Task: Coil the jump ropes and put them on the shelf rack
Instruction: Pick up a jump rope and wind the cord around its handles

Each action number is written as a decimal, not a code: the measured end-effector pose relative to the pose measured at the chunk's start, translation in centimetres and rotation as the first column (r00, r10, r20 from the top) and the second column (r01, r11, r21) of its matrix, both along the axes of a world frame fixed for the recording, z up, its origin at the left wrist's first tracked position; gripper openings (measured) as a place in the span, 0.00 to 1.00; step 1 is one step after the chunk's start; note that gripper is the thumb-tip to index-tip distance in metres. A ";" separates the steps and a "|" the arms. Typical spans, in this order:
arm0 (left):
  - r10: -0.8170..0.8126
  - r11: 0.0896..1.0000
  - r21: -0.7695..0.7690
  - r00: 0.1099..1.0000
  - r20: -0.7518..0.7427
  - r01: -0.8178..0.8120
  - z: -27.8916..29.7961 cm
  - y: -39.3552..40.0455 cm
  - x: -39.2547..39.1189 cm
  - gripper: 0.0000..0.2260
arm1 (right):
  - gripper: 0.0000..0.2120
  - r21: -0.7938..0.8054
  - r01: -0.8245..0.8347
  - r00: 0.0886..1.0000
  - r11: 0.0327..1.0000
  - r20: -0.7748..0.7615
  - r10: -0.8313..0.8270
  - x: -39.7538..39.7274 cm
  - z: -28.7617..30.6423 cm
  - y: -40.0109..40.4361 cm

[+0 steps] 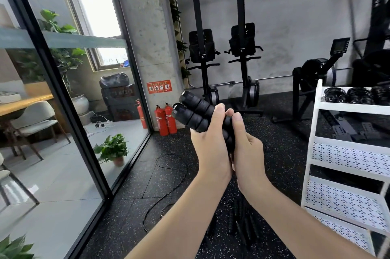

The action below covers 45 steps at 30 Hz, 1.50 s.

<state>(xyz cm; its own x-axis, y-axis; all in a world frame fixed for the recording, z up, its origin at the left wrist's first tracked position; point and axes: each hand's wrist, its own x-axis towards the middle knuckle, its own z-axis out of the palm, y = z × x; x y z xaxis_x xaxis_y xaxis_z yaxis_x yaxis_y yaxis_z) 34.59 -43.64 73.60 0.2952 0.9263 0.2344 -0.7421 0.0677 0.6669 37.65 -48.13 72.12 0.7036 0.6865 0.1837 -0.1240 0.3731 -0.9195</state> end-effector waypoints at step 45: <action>0.991 -0.122 0.826 0.023 0.131 0.550 2.4 8.7 -4.6 0.24 | 0.09 -0.161 0.124 0.734 0.979 0.679 0.019 10.8 0.7 -1.1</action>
<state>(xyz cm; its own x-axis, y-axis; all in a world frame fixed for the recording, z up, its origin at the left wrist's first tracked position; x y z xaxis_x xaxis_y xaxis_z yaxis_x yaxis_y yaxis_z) 30.02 -34.93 75.99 0.7117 0.1918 0.6758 0.5768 -0.7086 -0.4064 48.41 -49.20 72.78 0.4789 0.7225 0.4987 0.5694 0.1767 -0.8029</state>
